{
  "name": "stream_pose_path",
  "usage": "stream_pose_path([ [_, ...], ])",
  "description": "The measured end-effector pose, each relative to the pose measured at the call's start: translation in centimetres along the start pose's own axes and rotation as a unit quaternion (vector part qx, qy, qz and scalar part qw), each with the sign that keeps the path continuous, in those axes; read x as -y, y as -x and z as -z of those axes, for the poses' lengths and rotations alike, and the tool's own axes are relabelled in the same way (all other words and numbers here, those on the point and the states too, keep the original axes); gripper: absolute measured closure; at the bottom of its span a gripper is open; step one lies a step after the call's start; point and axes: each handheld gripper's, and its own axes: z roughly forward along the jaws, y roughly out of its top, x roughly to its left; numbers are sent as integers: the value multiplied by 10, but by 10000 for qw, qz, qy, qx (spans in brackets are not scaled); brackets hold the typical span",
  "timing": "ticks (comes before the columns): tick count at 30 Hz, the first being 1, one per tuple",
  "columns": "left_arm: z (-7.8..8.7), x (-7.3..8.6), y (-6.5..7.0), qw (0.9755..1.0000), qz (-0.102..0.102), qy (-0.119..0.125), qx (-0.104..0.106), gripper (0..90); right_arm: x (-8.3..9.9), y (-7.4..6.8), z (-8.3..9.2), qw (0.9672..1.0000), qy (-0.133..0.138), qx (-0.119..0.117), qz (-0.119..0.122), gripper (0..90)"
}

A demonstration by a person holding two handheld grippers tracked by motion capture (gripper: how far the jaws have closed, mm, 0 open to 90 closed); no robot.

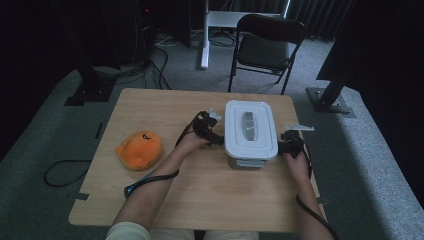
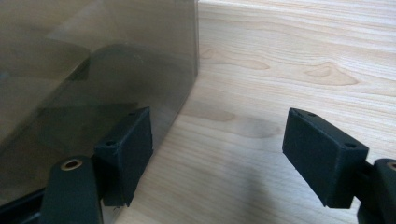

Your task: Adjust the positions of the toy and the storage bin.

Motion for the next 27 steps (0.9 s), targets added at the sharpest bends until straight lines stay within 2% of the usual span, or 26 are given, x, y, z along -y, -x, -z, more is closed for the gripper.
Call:
stream_pose_path([
  [3,6,5,3,10000,-52,-24,0,15,3,-5,1,10000,18,-61,46,238],
  [7,9,10,5,10000,24,-38,74,15,6,-8,4,9999,45,-115,46,245],
  [8,11,13,7,9999,111,-68,99,15,8,-10,7,9999,57,-114,60,245],
  [10,15,15,9,9998,22,-130,134,15,12,-15,12,9998,79,-153,137,249],
  [13,20,22,13,9999,42,-49,113,15,13,-19,17,9994,177,-242,193,258],
  [18,30,34,18,9999,6,-17,105,15,19,-26,18,9988,250,-401,147,259],
  [22,39,38,23,9998,-212,-67,-12,15,19,-35,20,9983,213,-408,367,260],
  [27,46,47,27,9999,-110,-34,71,15,22,-41,23,9976,186,-484,457,261],
])
